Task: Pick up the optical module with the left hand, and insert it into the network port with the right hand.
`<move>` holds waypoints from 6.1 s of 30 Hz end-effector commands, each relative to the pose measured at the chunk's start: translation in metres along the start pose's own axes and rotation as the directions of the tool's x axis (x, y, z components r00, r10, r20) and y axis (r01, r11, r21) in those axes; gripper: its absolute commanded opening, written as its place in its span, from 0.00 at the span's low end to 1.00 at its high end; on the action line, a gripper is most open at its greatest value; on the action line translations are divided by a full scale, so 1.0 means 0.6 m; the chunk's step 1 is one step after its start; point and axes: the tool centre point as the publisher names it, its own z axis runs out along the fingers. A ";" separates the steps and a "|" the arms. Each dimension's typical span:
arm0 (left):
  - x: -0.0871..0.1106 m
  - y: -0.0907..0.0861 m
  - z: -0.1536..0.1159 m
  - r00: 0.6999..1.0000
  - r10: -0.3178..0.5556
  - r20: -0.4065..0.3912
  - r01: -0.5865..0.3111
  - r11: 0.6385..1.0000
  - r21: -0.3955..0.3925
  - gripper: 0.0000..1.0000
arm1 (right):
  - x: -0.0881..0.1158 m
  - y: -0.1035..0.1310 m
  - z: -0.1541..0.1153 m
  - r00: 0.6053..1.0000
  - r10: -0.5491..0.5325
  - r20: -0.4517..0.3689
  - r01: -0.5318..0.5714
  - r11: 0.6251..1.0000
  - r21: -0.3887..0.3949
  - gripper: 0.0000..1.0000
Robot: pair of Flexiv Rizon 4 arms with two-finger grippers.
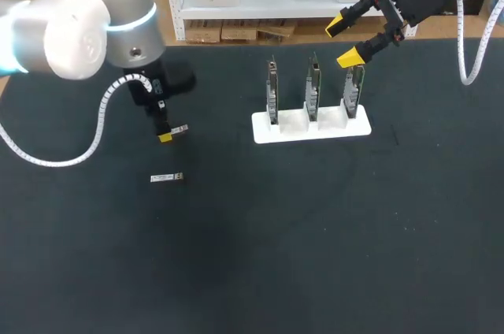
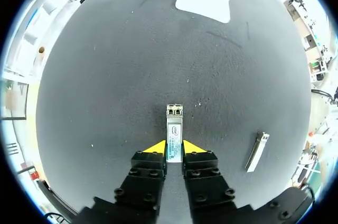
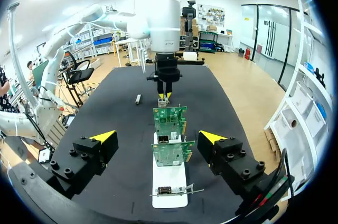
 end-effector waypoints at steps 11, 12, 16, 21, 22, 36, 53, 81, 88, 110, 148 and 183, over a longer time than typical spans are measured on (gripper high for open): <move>0.029 -0.019 -0.088 0.987 0.017 0.160 -0.024 0.999 0.041 0.00 | 0.000 0.003 0.000 1.000 0.000 0.000 0.000 1.000 0.004 1.00; 0.028 -0.021 -0.096 0.984 0.025 0.178 -0.033 0.999 0.039 0.00 | 0.000 0.003 0.000 1.000 0.000 0.000 0.000 1.000 0.004 1.00; 0.031 -0.027 -0.115 0.972 0.022 0.236 -0.034 0.998 0.047 0.00 | 0.000 0.003 0.000 1.000 0.000 0.000 0.000 1.000 0.004 1.00; 0.035 -0.029 -0.117 0.969 0.024 0.246 -0.037 0.998 0.047 0.00 | 0.000 0.003 0.000 1.000 0.000 0.000 0.000 1.000 0.004 1.00; 0.035 -0.029 -0.117 0.969 0.024 0.246 -0.037 0.998 0.047 0.00 | 0.000 0.003 0.000 1.000 0.000 0.000 0.000 1.000 0.004 1.00; 0.021 -0.035 -0.163 0.916 0.055 0.398 -0.057 0.998 -0.006 0.00 | 0.000 0.003 0.000 1.000 0.000 0.000 0.000 1.000 0.004 1.00; -0.043 -0.034 -0.236 0.788 0.240 0.567 -0.221 0.970 -0.104 0.00 | 0.000 0.003 0.000 1.000 0.000 0.000 0.000 1.000 0.004 1.00; -0.261 -0.002 -0.340 0.509 0.591 0.626 -0.547 0.784 -0.294 0.00 | 0.000 0.003 0.000 1.000 0.000 0.000 0.000 1.000 0.004 1.00; -0.254 -0.013 -0.327 0.537 0.567 0.625 -0.532 0.802 -0.270 0.00 | 0.000 0.003 0.000 1.000 0.000 0.000 0.000 1.000 0.004 1.00; -0.261 -0.063 -0.304 0.417 0.545 0.727 -0.432 0.823 -0.369 0.00 | 0.000 0.003 0.000 1.000 0.000 0.000 0.000 1.000 0.004 1.00; -0.372 -0.053 -0.318 0.224 0.559 0.799 -0.512 0.765 -0.391 0.00 | 0.000 0.003 0.000 1.000 0.000 0.000 0.000 1.000 0.004 1.00; -0.428 -0.098 -0.308 0.200 0.545 0.814 -0.363 0.813 -0.456 0.00 | 0.000 0.003 0.000 1.000 0.000 0.000 0.000 1.000 0.004 1.00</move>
